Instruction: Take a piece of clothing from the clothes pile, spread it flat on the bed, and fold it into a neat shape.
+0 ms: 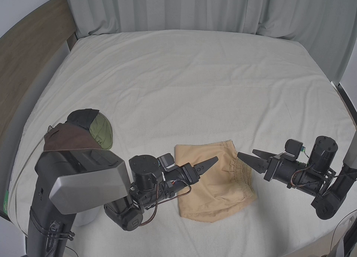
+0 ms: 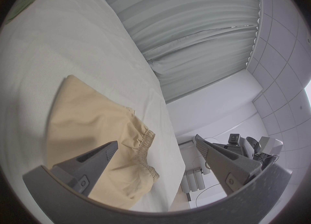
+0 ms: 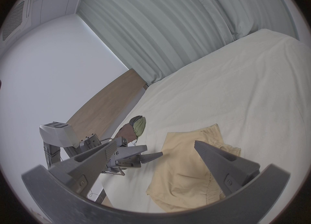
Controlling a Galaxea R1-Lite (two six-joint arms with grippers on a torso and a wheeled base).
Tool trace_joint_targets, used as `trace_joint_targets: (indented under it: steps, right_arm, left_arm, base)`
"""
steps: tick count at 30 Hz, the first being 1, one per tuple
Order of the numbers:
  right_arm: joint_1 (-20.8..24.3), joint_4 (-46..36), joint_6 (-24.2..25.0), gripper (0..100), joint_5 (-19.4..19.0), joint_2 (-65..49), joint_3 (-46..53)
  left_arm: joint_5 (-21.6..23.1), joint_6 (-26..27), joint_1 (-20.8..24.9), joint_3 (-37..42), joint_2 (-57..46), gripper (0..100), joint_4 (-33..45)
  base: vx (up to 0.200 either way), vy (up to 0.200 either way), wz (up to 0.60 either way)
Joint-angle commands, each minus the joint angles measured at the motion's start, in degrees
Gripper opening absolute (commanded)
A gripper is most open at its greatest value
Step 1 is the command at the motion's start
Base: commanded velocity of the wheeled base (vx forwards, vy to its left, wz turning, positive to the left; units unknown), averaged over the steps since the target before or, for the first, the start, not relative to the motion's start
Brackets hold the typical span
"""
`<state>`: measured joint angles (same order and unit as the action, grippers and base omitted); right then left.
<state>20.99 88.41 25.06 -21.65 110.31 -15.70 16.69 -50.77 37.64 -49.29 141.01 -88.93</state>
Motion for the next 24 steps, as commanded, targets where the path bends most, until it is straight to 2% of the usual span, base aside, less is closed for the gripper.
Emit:
trace_joint_targets:
  steps: [1,4,9,12,19,24]
  right_arm:
    - [0.37,0.10,0.16,100,0.03,2.28,-0.12]
    - [0.54,0.10,0.34,100,0.12,3.51,-0.29]
    - [0.72,0.01,1.65,100,0.12,5.70,-0.29]
    - [1.16,0.10,3.24,100,0.12,6.58,-0.38]
    - [1.60,0.10,4.91,100,0.21,9.31,-1.17]
    - [1.86,0.01,6.05,100,0.21,9.39,-1.17]
  left_arm:
    - [-0.69,0.76,-0.82,1.39,-2.05,100,-0.01]
    - [-0.78,1.99,-1.79,3.58,-4.16,100,-0.01]
    - [-0.34,8.41,-4.42,10.97,-11.28,100,-0.01]
    - [-0.25,13.86,-5.65,13.87,-14.01,100,0.07]
    - [0.10,34.16,-8.55,23.27,-20.77,100,-0.01]
    - [3.26,41.37,-12.07,25.38,-24.03,100,-0.10]
  base:
    - [0.000,0.000,0.00]
    - [0.000,0.000,0.00]
    - [0.000,0.000,0.00]
    - [0.000,0.000,0.00]
    - [0.000,0.000,0.00]
    - [0.000,0.000,0.00]
